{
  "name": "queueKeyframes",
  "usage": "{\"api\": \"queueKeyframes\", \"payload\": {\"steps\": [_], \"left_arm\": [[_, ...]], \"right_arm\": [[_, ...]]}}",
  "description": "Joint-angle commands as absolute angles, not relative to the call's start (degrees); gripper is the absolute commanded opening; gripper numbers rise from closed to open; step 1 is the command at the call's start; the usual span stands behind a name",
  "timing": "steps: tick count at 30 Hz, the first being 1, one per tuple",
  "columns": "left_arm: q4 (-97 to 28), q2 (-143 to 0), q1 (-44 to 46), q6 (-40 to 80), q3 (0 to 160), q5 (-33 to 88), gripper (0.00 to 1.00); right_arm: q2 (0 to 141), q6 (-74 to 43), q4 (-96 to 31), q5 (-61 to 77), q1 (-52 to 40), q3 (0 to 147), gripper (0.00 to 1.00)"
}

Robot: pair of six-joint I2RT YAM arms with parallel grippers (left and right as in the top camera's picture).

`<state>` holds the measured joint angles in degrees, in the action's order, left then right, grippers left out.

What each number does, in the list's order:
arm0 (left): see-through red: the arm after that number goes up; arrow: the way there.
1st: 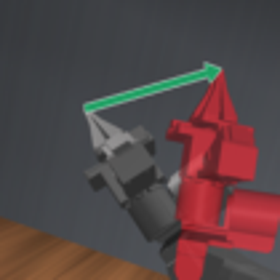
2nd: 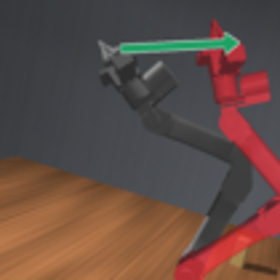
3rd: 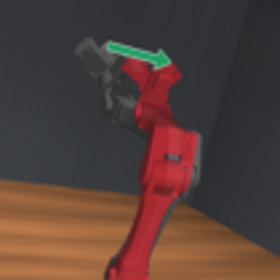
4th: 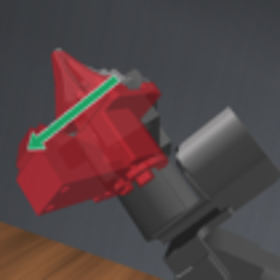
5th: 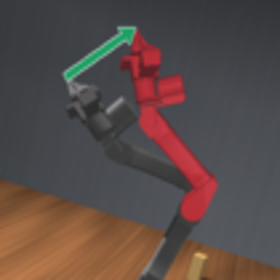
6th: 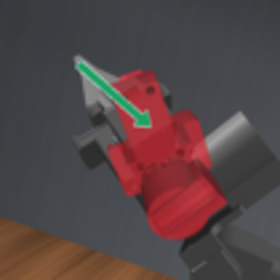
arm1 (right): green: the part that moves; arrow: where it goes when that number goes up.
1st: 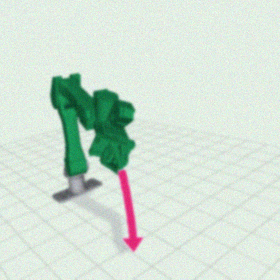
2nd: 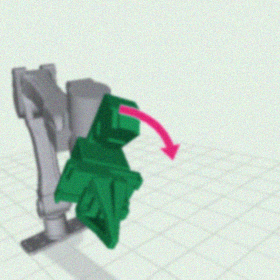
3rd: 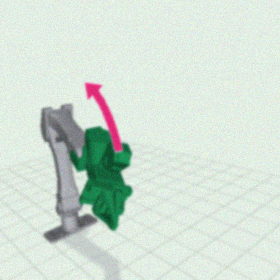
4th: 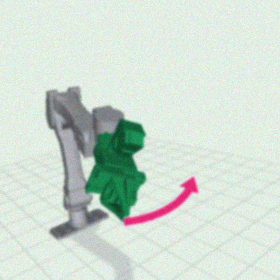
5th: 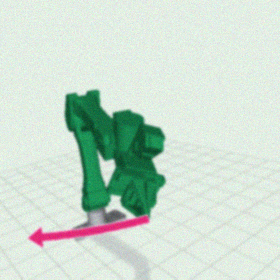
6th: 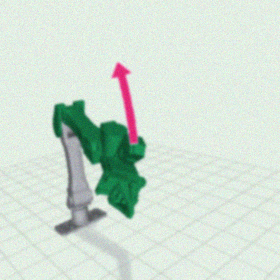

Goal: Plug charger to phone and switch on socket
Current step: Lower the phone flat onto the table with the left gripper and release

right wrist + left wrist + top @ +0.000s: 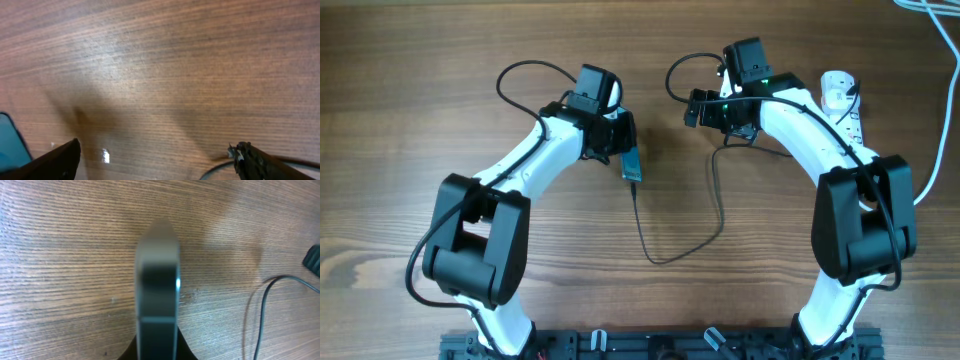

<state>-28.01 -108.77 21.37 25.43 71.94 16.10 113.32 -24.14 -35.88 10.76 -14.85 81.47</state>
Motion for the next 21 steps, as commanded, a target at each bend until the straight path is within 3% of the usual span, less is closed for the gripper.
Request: {"api": "queueKeyframes", "payload": {"steps": [1, 18, 21], "left_arm": [[-27.51, -109.6, 22.28, 27.55, 71.83, 13.39, 0.04], [-26.3, -112.92, 22.52, 27.92, 71.83, 13.39, 0.04], [-25.87, -113.49, 22.5, 27.9, 71.83, 13.37, 0.13]], "right_arm": [[112.62, -24.16, -34.52, 9.67, -15.03, 82.15, 1.0], [112.62, -24.14, -33.78, 9.65, -15.03, 82.15, 1.0], [112.62, -24.16, -33.69, 9.65, -15.03, 82.15, 1.0]]}}
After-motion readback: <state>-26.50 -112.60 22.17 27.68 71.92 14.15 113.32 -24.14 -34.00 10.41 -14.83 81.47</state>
